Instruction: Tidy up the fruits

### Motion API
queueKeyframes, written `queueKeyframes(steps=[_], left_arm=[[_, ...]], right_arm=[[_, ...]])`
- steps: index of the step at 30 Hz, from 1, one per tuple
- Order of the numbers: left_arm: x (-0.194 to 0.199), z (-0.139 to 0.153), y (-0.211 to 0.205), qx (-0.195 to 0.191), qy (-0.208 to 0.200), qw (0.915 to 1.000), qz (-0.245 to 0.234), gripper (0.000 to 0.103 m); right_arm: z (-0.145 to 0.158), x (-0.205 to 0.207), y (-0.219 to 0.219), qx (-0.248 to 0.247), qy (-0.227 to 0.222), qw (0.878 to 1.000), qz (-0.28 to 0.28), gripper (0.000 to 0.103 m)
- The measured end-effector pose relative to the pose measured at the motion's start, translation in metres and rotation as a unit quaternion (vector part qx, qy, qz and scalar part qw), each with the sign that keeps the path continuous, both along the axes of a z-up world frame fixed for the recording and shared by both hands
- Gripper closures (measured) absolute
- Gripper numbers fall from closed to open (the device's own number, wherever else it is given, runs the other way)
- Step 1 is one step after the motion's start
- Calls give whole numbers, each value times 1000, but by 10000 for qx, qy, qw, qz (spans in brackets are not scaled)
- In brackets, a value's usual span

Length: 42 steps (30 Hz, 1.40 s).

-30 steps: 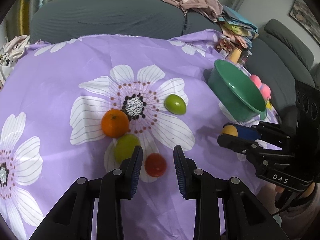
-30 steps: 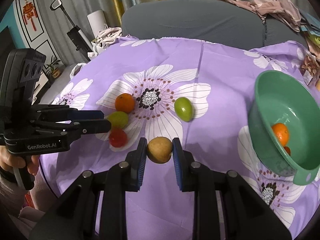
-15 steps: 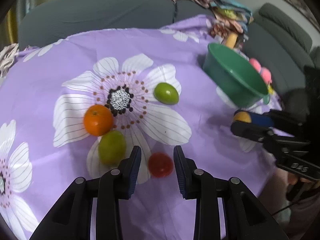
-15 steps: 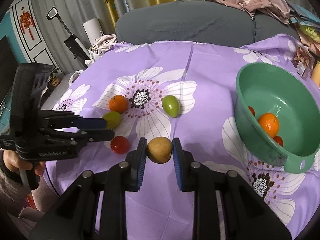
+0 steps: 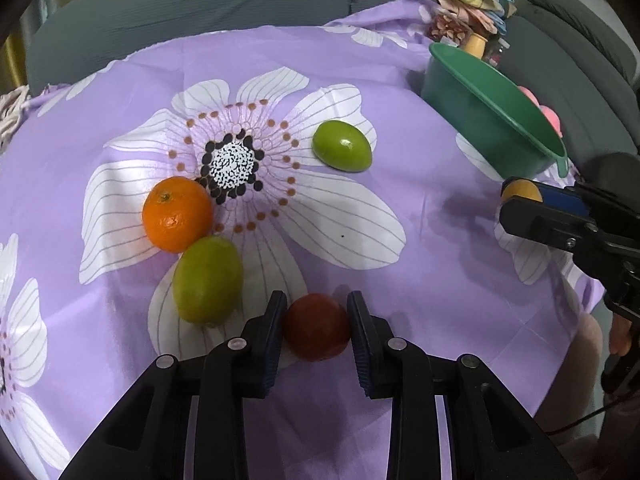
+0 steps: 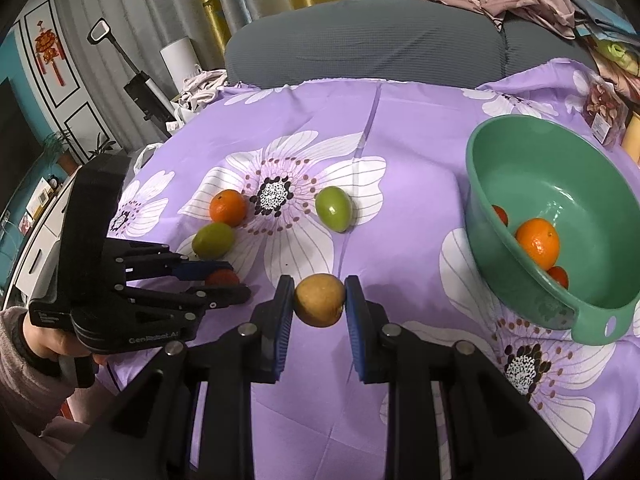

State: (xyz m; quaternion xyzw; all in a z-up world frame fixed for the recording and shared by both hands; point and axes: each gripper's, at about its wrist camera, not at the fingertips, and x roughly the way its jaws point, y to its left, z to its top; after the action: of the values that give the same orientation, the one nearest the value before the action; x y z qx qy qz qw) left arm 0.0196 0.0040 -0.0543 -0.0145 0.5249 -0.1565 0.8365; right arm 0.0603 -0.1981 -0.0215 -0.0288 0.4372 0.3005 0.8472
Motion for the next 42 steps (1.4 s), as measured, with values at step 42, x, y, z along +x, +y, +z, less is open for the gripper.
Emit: queueKeyframes(steps=[42], left_arm=[[96,72,-166,-696,-762,9837,-1474,72]], right_arm=[[15,44,-134,452,-479,9840,-1658,77]])
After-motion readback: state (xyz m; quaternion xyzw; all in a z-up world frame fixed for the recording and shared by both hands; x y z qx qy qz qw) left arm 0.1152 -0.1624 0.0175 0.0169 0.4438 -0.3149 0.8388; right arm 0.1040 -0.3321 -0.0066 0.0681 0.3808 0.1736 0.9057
